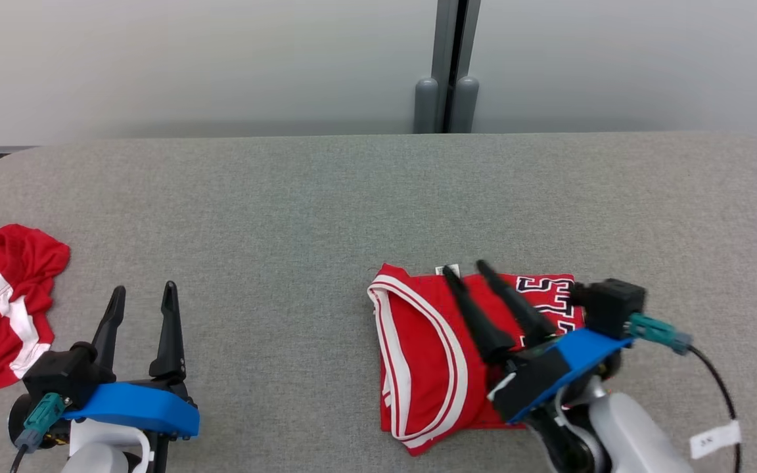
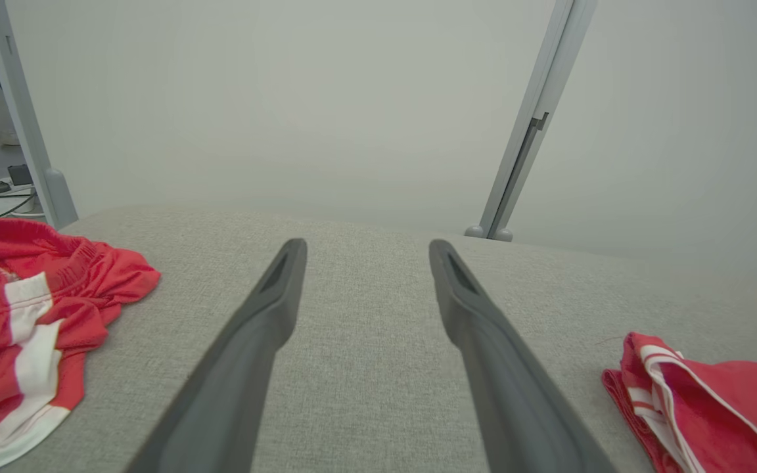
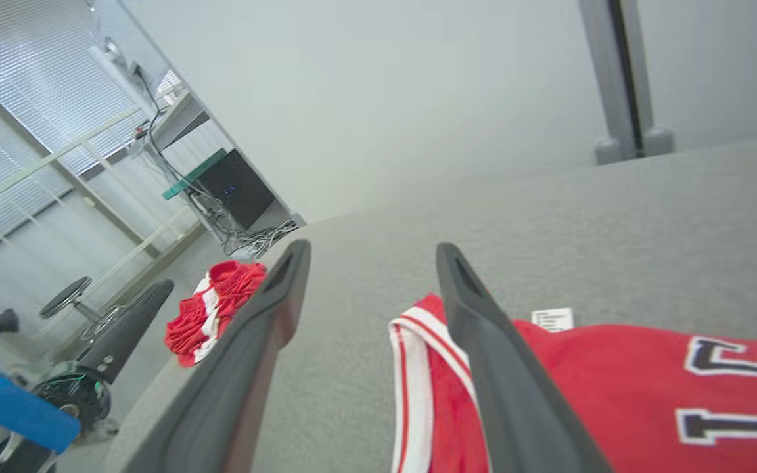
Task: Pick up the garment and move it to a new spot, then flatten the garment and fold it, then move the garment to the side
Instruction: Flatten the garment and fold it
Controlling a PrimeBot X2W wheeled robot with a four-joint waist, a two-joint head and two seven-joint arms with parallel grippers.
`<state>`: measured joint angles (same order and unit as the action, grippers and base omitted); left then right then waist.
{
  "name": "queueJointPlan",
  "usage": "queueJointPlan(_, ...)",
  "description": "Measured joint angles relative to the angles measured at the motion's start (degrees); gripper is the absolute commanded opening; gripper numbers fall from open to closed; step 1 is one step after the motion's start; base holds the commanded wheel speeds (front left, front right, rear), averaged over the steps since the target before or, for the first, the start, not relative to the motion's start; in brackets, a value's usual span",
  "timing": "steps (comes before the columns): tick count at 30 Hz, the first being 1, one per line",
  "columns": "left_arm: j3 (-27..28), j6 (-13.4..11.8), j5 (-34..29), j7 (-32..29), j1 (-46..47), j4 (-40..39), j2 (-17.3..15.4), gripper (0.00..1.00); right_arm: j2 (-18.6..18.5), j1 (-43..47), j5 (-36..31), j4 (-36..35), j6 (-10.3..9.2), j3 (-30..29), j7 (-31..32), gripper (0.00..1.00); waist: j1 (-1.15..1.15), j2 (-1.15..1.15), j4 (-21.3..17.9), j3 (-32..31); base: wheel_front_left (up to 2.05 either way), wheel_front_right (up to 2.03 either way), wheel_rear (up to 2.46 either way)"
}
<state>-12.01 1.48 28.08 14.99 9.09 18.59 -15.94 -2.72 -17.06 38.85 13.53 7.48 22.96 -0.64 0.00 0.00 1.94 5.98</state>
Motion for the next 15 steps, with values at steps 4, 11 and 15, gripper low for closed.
queueJointPlan(4, 0.43, -0.46, 0.00, 0.00, -1.40, -0.78, -0.07, 1.00, -0.03, 3.99, -9.59, -1.74, 0.00, -11.67, -2.71, 1.00, 0.00, 0.00, -1.23, -0.54, 0.00, 0.00, 0.00)
queueJointPlan(11, 0.87, -1.16, -0.35, 0.00, -4.10, -1.90, -0.13, 1.00, -0.21, 10.34, -22.46, -6.00, 0.00, -26.87, -2.40, 1.00, -0.01, 0.00, -2.71, -2.06, 0.00, 0.00, 0.00)
queueJointPlan(15, 0.80, -1.54, -0.98, 0.00, -5.72, -2.29, -0.45, 1.00, -0.15, 12.38, -24.31, -7.79, 0.00, -27.95, -1.21, 1.00, -0.01, 0.00, -3.33, -3.26, 0.00, 0.00, 0.00)
